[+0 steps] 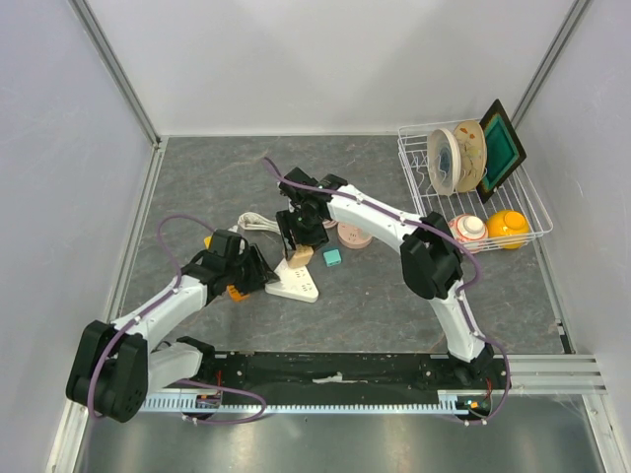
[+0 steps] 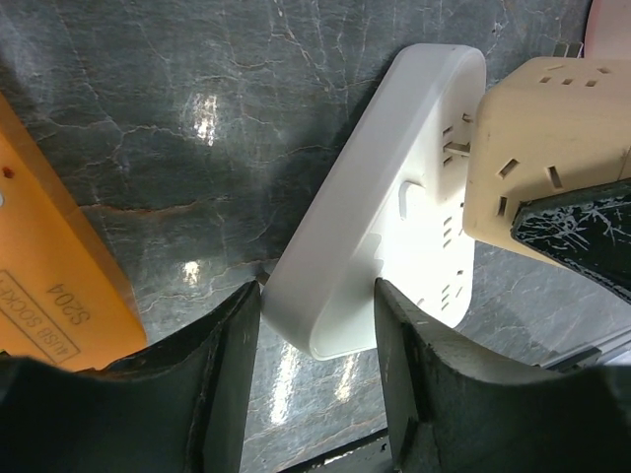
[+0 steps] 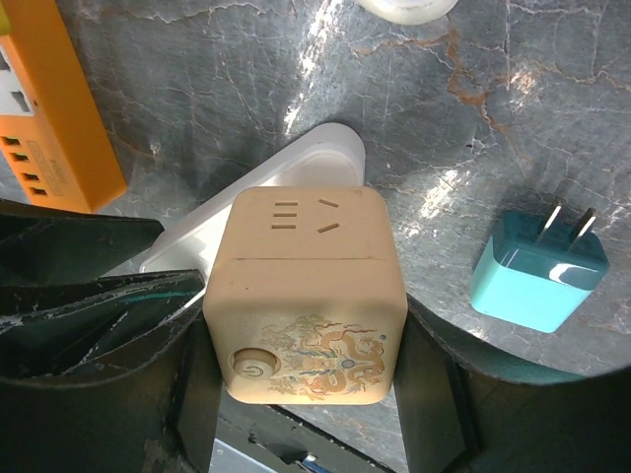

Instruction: Insert the plug

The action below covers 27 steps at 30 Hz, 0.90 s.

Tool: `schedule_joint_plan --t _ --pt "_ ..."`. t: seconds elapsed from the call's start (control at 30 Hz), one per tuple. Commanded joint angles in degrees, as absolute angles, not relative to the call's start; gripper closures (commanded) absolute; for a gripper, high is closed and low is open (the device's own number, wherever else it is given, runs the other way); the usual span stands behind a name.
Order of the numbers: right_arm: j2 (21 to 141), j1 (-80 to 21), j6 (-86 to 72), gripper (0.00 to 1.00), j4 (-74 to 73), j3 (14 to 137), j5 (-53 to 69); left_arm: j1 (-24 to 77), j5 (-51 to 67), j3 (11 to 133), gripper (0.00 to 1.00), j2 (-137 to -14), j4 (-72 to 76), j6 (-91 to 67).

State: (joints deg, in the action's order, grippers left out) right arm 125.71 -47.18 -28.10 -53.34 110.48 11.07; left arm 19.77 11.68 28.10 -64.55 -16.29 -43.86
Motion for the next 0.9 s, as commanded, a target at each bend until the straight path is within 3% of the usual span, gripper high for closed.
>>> schedule_joint_plan --t 0.0,0.27,0.6,0.87 --pt "131.13 -49.39 -28.30 1.00 -58.62 113.63 6.07 21.09 14.50 27.51 0.46 -65.74 -12.39 -45.79" --pt "134.04 -51.06 -27.42 1.00 -60.38 113.91 2.82 22.58 14.15 27.68 0.50 -67.14 -10.55 -46.05" --pt "123.41 -50.36 -24.17 1.00 -60.20 96.61 0.26 33.39 12.04 30.94 0.51 -71.72 -8.35 -49.92" --pt "119.62 -47.29 -20.57 1.00 -60.65 89.30 2.20 36.47 10.99 29.71 0.51 -73.39 -8.26 -51.59"
